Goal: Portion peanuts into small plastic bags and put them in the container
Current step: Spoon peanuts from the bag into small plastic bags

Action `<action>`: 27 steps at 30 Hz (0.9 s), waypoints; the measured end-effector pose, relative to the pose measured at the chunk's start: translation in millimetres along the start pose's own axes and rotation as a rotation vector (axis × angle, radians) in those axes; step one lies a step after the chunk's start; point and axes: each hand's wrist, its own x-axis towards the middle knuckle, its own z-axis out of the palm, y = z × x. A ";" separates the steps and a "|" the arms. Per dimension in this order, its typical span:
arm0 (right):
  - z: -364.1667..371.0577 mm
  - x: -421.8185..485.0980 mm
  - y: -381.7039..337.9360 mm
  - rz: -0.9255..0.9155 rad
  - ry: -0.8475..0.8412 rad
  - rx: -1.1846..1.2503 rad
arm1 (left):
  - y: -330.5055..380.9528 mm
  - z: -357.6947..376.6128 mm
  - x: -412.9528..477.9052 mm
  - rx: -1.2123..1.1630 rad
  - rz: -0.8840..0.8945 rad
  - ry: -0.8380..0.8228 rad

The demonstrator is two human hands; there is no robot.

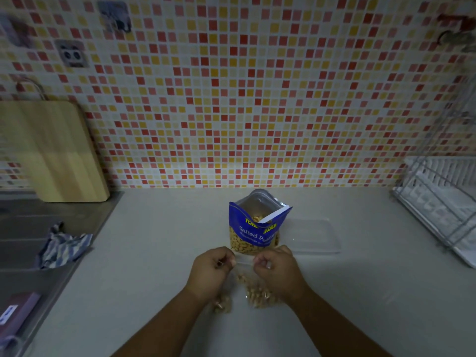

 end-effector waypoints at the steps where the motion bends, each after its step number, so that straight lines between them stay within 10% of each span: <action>1: -2.0 -0.4 -0.6 0.003 -0.012 -0.004 | -1.0 -1.5 -0.1 -0.001 -0.002 0.003; 15: -12.6 8.2 -7.9 0.223 -0.403 0.006 | 1.2 -11.0 -9.4 -0.189 -0.383 -0.183; 27: 36.7 13.3 19.8 -0.039 -0.113 -0.495 | -29.0 6.9 1.2 0.478 -0.194 -0.082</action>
